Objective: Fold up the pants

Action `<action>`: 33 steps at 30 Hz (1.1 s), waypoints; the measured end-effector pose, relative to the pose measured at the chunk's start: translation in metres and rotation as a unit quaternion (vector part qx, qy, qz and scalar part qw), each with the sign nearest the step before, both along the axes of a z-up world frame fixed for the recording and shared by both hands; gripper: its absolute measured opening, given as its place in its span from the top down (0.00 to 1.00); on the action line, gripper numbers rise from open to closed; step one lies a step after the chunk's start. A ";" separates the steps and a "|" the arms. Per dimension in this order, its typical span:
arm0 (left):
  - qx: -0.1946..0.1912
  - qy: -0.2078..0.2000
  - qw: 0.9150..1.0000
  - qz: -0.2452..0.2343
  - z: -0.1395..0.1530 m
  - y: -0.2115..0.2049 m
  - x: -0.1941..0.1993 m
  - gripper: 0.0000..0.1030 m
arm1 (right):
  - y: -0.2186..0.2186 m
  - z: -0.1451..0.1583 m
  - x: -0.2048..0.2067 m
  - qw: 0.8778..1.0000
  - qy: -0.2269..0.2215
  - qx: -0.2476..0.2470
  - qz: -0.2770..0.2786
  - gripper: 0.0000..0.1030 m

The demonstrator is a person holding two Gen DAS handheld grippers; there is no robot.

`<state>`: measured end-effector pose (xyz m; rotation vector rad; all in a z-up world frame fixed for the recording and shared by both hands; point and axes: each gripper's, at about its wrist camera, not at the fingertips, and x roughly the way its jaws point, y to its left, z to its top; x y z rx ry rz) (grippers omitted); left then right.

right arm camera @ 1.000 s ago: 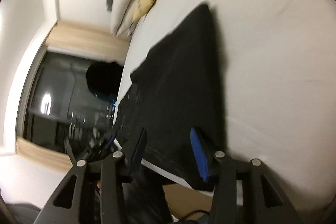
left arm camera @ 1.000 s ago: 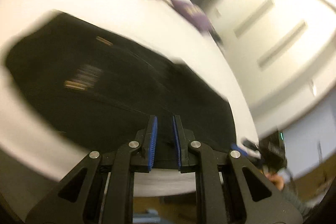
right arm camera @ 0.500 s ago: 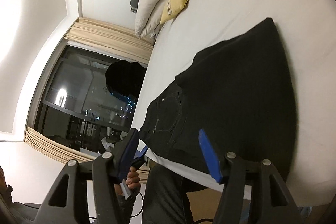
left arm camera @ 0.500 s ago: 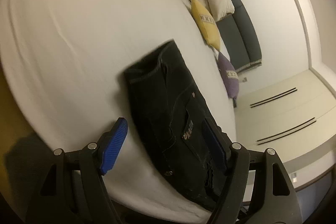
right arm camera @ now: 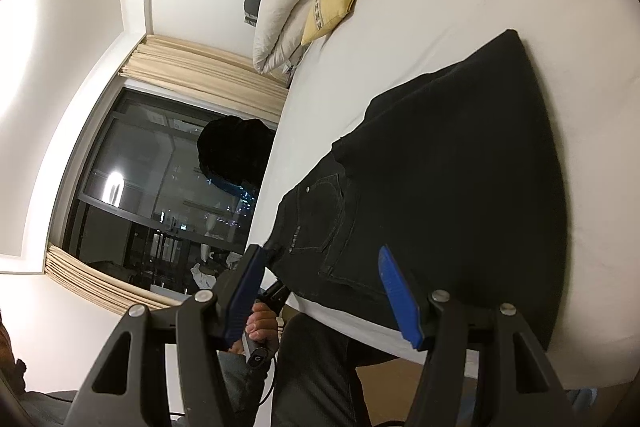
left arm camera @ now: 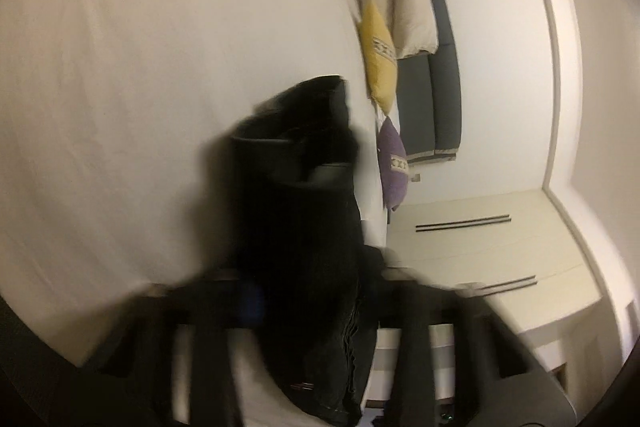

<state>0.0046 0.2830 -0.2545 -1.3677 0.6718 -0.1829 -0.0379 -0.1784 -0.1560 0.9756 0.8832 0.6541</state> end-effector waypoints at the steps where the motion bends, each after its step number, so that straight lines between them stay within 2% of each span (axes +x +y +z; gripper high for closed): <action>1: -0.004 0.001 1.000 0.002 -0.003 0.004 -0.003 0.84 | 0.001 0.000 0.003 1.000 0.000 -0.003 -0.001 0.39; 6: 0.006 0.000 1.000 0.011 -0.003 0.001 -0.001 0.88 | 0.020 -0.003 0.030 1.000 0.006 -0.021 0.017 0.39; 10: 0.009 -0.001 1.000 0.015 0.002 0.001 0.002 0.89 | 0.045 -0.033 0.050 0.997 0.051 -0.043 0.044 0.40; 11: 0.007 0.000 1.000 0.016 0.002 0.001 0.003 0.89 | 0.049 -0.047 0.054 0.994 0.075 -0.060 0.051 0.44; 12: 0.007 0.000 1.000 0.016 0.002 0.000 0.004 0.89 | 0.050 -0.056 0.056 0.993 0.083 -0.073 0.050 0.62; 13: 0.007 0.000 1.000 0.016 0.003 0.000 0.004 0.89 | 0.045 -0.061 0.056 0.993 0.086 -0.075 0.041 0.72; 14: 0.006 0.000 1.000 0.017 0.002 0.000 0.006 0.89 | 0.041 -0.063 0.056 0.993 0.095 -0.065 0.037 0.73; 15: 0.006 0.000 1.000 0.018 0.005 0.002 0.004 0.89 | 0.037 -0.061 0.055 0.993 0.104 -0.053 0.034 0.72; 16: 0.008 -0.001 1.000 0.018 0.011 0.006 -0.013 0.89 | 0.035 -0.055 0.054 0.993 0.102 -0.048 0.034 0.66; 17: 0.010 -0.004 1.000 0.019 0.014 0.006 -0.013 0.89 | 0.035 -0.045 0.052 0.995 0.081 -0.046 0.038 0.61; 19: 0.021 -0.009 1.000 0.020 0.018 0.005 -0.016 0.90 | 0.037 -0.035 0.048 0.996 0.048 -0.055 0.047 0.34; 20: 0.024 -0.009 0.999 0.020 0.021 0.007 -0.019 0.90 | 0.039 -0.038 0.049 0.995 0.050 -0.072 0.052 0.34; 22: 0.028 -0.007 0.999 0.021 0.025 0.008 -0.021 0.90 | 0.040 -0.049 0.051 0.992 0.063 -0.090 0.058 0.43; 23: 0.030 -0.007 0.999 0.021 0.029 0.006 -0.018 0.90 | 0.038 -0.050 0.051 0.992 0.063 -0.091 0.056 0.44; 25: 0.049 -0.012 0.999 0.016 0.042 0.003 -0.015 0.90 | 0.031 -0.046 0.050 0.994 0.069 -0.067 0.046 0.43; 28: 0.070 -0.025 0.997 0.009 0.066 0.004 -0.034 0.90 | 0.019 -0.040 0.049 0.997 0.064 -0.017 0.030 0.43; 33: 0.113 -0.056 0.992 -0.017 0.113 -0.019 -0.025 0.90 | 0.005 -0.044 0.047 0.997 0.071 0.031 0.014 0.41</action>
